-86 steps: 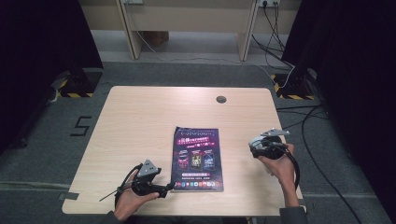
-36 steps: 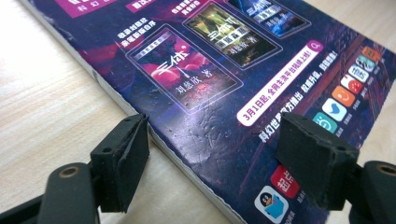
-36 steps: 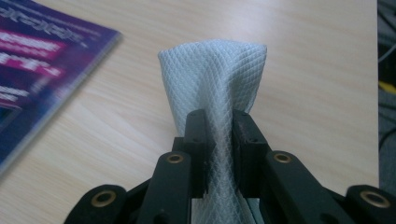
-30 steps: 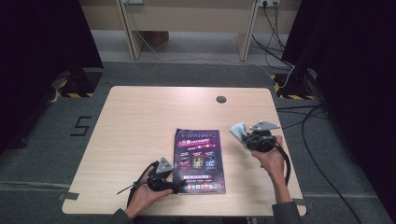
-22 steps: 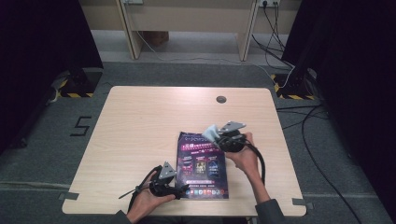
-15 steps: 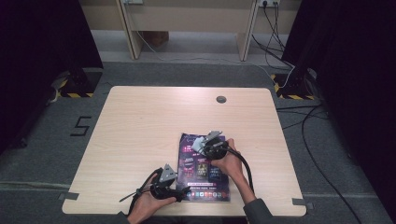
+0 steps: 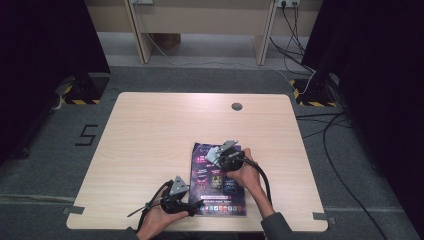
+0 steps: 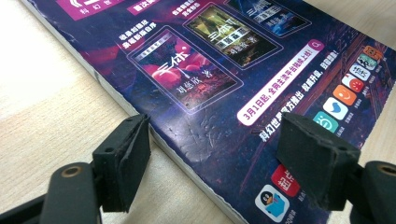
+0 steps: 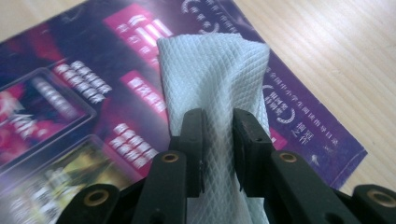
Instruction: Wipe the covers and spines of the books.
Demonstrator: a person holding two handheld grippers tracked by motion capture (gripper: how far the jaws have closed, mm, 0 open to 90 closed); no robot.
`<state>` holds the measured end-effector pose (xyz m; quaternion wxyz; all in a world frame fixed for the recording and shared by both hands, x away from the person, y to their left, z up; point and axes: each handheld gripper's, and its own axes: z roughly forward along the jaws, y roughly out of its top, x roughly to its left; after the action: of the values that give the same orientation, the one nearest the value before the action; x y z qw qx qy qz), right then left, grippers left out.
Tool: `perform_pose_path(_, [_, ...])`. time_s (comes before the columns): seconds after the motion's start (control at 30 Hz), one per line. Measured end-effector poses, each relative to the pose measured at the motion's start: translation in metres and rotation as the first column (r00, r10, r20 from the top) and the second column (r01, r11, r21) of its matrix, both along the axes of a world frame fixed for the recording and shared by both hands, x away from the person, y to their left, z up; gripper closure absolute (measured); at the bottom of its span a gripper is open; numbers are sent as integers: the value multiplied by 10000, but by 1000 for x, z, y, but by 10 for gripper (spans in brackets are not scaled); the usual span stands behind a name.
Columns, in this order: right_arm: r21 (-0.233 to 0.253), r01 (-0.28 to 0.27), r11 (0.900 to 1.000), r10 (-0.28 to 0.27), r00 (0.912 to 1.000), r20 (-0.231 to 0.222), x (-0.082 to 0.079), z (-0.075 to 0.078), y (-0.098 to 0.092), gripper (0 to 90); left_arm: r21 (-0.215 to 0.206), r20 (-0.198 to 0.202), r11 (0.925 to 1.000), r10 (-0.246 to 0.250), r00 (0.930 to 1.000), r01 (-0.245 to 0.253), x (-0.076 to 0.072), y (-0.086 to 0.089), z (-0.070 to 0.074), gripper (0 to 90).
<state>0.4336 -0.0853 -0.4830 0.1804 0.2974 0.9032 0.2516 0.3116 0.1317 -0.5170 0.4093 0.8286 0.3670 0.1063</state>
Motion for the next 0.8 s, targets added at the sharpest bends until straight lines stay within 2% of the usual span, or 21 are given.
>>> perform_pose_path(0.03, [257, 170, 9995, -170, 9999, 13, 3, -1, -2, 756, -11, 6, 10000, 0, 10000, 0, 0, 0, 0, 247])
perform_pose_path(0.13, [-62, 967, 9953, -963, 9940, 517, 17, -3, -18, 754, -30, 14, 10000, -9, 10000, 9, 0, 1, -1, 247])
perform_pose_path(0.17, [68, 1163, 9932, -1165, 9916, 559, 21, -3, -23, 752, -42, 26, 10000, 0, 10000, 1, 0, 1, -1, 247])
perform_pose_path(0.2, [248, 1575, 9872, -1588, 9853, 625, 27, -5, -31, 750, -57, 36, 10000, 1, 10000, -1, 0, 1, -1, 248])
perform_pose_path(0.27, [520, 2030, 9778, -2062, 9762, 664, 35, -6, -43, 746, -112, 39, 9999, 22, 10000, -22, -1, 1, -1, 247])
perform_pose_path(0.33, [675, 2079, 9758, -2118, 9756, 580, 35, -7, -44, 750, -145, 46, 9999, 55, 10000, -54, -1, 1, -2, 248])
perform_pose_path(0.4, [332, 1954, 9802, -1975, 9772, 781, 32, -7, -38, 751, -135, 41, 9999, 37, 10000, -36, -1, 1, -2, 248])
perform_pose_path(0.47, [204, 1626, 9865, -1637, 9837, 741, 28, -8, -31, 742, -145, 21, 9999, -2, 10000, 2, 0, 2, -2, 246])
perform_pose_path(0.6, [354, 824, 9960, -837, 9957, 385, 19, -7, -13, 742, -165, 56, 9999, 31, 10000, -30, -1, 1, -2, 247])
perform_pose_path(0.67, [317, 639, 9975, -651, 9972, 363, 17, -6, -7, 744, -180, 41, 9998, 42, 10000, -42, -1, 2, -2, 246])
perform_pose_path(0.73, [567, 881, 9945, -895, 9957, 229, 22, -7, -11, 749, -140, 92, 9999, 44, 9999, -43, -1, 2, -2, 248])
perform_pose_path(0.8, [486, 1196, 9916, -1220, 9913, 496, 27, -8, -19, 750, -205, 40, 9998, 26, 10000, -26, -1, 2, -2, 247])
